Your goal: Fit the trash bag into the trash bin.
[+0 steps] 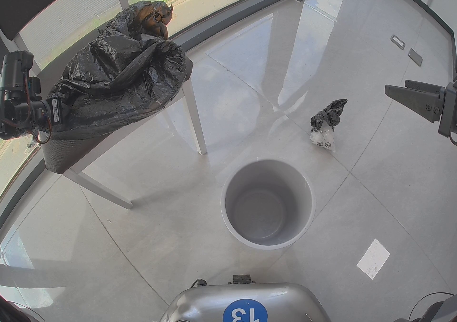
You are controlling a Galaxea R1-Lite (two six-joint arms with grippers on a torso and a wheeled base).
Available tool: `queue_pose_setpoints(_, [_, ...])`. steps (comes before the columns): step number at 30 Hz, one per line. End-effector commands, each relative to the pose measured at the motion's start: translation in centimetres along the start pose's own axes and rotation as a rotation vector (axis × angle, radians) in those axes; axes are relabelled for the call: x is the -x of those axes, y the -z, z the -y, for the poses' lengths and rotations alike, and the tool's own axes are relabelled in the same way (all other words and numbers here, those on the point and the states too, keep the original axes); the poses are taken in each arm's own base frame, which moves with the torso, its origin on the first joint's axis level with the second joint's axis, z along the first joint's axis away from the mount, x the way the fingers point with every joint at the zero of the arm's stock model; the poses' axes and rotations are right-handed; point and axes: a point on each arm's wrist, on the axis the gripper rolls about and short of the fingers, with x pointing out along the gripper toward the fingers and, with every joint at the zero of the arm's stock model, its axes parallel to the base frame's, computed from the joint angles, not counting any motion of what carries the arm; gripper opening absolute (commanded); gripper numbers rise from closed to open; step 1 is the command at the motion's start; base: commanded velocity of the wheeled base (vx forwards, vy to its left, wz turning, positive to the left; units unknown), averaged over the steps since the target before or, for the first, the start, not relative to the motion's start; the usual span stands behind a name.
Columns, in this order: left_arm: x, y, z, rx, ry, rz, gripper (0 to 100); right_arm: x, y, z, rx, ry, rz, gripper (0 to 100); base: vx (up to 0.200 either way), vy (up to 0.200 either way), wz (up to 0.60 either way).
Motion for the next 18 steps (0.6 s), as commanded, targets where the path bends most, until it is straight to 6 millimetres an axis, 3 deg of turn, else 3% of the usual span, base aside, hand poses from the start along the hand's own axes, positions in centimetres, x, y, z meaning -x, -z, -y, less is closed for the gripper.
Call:
queue_pose_setpoints(1, [0.0, 0.0, -0.1, 0.002, -0.002, -0.001, 0, 0.1, -0.1, 0.0, 0.002, -0.001, 0.005, 100, 0.0, 0.0, 0.0])
queue_pose_setpoints(12, [1.5, -0.2, 0.7, 0.007, 0.037, 0.026, 0, -0.5, -0.5, 0.0, 0.006, -0.004, 0.018, 100, 0.0, 0.0, 0.0])
queue_pose_setpoints(16, [2.0, -0.4, 1.1, 0.025, 0.057, 0.037, 0, -2.3, -0.8, 0.3, 0.005, -0.002, 0.0, 100, 0.0, 0.0, 0.0])
queue_pose_setpoints(18, [2.4, -0.5, 1.1, 0.038, 0.061, 0.045, 0, -4.7, -0.8, -0.2, 0.005, -0.041, -0.029, 100, 0.0, 0.0, 0.0])
